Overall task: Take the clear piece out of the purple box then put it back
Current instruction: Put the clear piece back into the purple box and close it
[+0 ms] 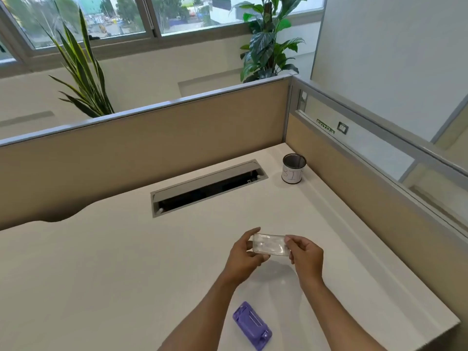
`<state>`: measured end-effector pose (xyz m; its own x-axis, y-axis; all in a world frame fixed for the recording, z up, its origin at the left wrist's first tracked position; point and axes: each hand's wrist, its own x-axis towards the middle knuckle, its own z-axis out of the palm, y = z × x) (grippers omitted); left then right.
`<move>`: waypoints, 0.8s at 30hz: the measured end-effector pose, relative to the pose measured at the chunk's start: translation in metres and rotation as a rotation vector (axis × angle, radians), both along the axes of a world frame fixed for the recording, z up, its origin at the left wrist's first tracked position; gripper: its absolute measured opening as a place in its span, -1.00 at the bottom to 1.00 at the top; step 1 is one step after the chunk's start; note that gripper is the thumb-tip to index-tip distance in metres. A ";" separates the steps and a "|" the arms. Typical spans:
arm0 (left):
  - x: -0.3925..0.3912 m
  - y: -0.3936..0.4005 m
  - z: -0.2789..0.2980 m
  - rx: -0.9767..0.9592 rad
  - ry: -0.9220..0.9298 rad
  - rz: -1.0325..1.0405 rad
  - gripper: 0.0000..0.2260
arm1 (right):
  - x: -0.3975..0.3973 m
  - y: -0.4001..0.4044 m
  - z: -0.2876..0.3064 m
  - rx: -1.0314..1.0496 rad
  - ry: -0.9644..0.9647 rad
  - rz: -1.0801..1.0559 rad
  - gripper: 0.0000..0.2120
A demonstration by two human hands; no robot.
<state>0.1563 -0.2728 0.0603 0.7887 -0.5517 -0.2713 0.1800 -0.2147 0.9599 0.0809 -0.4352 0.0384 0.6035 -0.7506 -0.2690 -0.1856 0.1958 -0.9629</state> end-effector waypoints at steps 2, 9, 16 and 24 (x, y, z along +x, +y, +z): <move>-0.005 0.022 0.003 -0.004 0.034 0.013 -0.40 | -0.002 0.018 0.001 -0.016 0.016 0.030 -0.96; -0.024 0.091 0.010 -0.092 0.214 0.082 -0.42 | -0.013 0.069 0.002 -0.084 0.082 0.203 -0.94; -0.056 0.146 0.002 -0.126 0.373 0.109 -0.38 | -0.038 0.114 0.003 -0.086 0.153 0.424 -0.97; -0.090 0.205 -0.025 -0.104 0.400 0.247 -0.41 | -0.069 0.140 -0.005 -0.489 0.295 0.639 -0.83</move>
<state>0.0659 -0.0679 0.0358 0.7449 -0.4007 -0.5334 0.5729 -0.0257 0.8193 0.0121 -0.2951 0.0331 0.9063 -0.3632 -0.2161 -0.3753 -0.4565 -0.8067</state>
